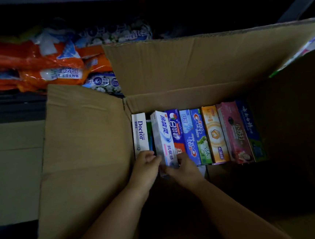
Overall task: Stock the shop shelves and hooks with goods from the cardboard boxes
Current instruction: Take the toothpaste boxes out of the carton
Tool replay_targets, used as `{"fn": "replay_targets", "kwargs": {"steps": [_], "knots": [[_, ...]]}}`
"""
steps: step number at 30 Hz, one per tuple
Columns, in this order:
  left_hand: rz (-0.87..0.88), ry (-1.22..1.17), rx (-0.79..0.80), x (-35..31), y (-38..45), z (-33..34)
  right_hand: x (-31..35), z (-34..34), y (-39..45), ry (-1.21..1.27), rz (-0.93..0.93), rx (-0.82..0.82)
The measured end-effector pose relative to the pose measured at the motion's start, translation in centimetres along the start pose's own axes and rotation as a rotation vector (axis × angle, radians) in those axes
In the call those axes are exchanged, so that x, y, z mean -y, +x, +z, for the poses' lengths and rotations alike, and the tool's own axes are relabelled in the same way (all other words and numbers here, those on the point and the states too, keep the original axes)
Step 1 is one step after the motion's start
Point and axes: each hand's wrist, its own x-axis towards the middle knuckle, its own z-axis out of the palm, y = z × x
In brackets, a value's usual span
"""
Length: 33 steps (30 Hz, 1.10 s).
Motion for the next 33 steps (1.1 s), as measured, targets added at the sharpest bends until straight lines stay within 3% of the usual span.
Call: {"fn": "replay_targets", "kwargs": {"steps": [9,12,14,18,23,27,30,33], "knots": [[0.049,-0.078,0.079,-1.3,-1.9,-1.3,1.8,-0.5,-5.0,0.338,-0.152,0.267],[0.134,-0.073,0.121,-2.4,-3.9,-2.5,2.2,-2.3,-5.5,0.583,-0.052,0.261],[0.168,-0.110,0.142,-3.1,-5.1,-3.9,1.7,-3.3,-5.2,0.602,0.035,0.180],[0.152,-0.256,0.196,-3.8,-6.0,-6.8,-0.4,-3.6,-3.2,0.155,0.032,0.150],[0.093,-0.281,0.227,-3.6,-5.9,-7.3,-0.5,-1.1,0.4,-0.439,-0.284,0.025],[0.107,-0.284,0.248,-3.4,-5.7,-7.6,-0.9,0.2,1.9,-0.893,-0.412,0.033],[0.126,-0.339,0.251,-3.0,-5.4,-8.0,-1.4,0.7,1.8,-1.081,-0.431,0.088],[0.147,-0.364,0.257,-2.4,-5.0,-8.3,-2.7,1.1,1.0,-1.080,-0.391,0.128]]}}
